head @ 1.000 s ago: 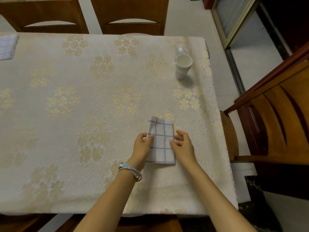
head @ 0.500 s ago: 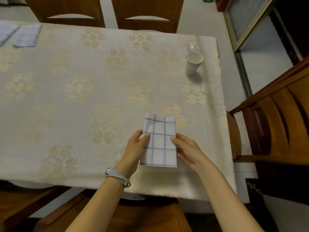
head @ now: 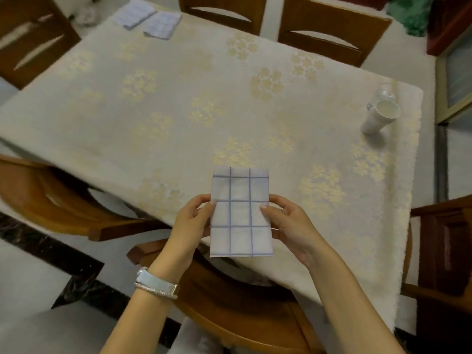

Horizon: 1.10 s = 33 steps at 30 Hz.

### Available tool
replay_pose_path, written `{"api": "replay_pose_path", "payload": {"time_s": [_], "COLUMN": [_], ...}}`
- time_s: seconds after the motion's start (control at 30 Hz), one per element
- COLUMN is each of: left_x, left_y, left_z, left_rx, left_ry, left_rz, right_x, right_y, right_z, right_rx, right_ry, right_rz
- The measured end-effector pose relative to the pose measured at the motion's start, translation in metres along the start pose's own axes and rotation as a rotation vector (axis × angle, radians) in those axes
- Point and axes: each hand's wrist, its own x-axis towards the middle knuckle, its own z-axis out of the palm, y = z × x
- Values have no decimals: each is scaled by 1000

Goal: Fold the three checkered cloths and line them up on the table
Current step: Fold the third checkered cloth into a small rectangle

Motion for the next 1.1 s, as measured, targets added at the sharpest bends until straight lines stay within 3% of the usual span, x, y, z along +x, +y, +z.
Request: {"api": "replay_pose_path", "payload": {"time_s": [0.3,0.73,1.1], "left_x": [-42,-72,-99], "left_y": [19,30,17], "left_z": [-132,-336,-446], "left_rx": [-173,-305,-447], "left_ry": [222,398,659], "left_rz": [49,110,121], "right_x": [21,60,83], "right_y": [-27,-31,-26], "right_z": [140,356,496], "right_rx": [-145,-171,-344], "right_ry": [-224,-485,-736], "right_rz": [-30,33,26]}}
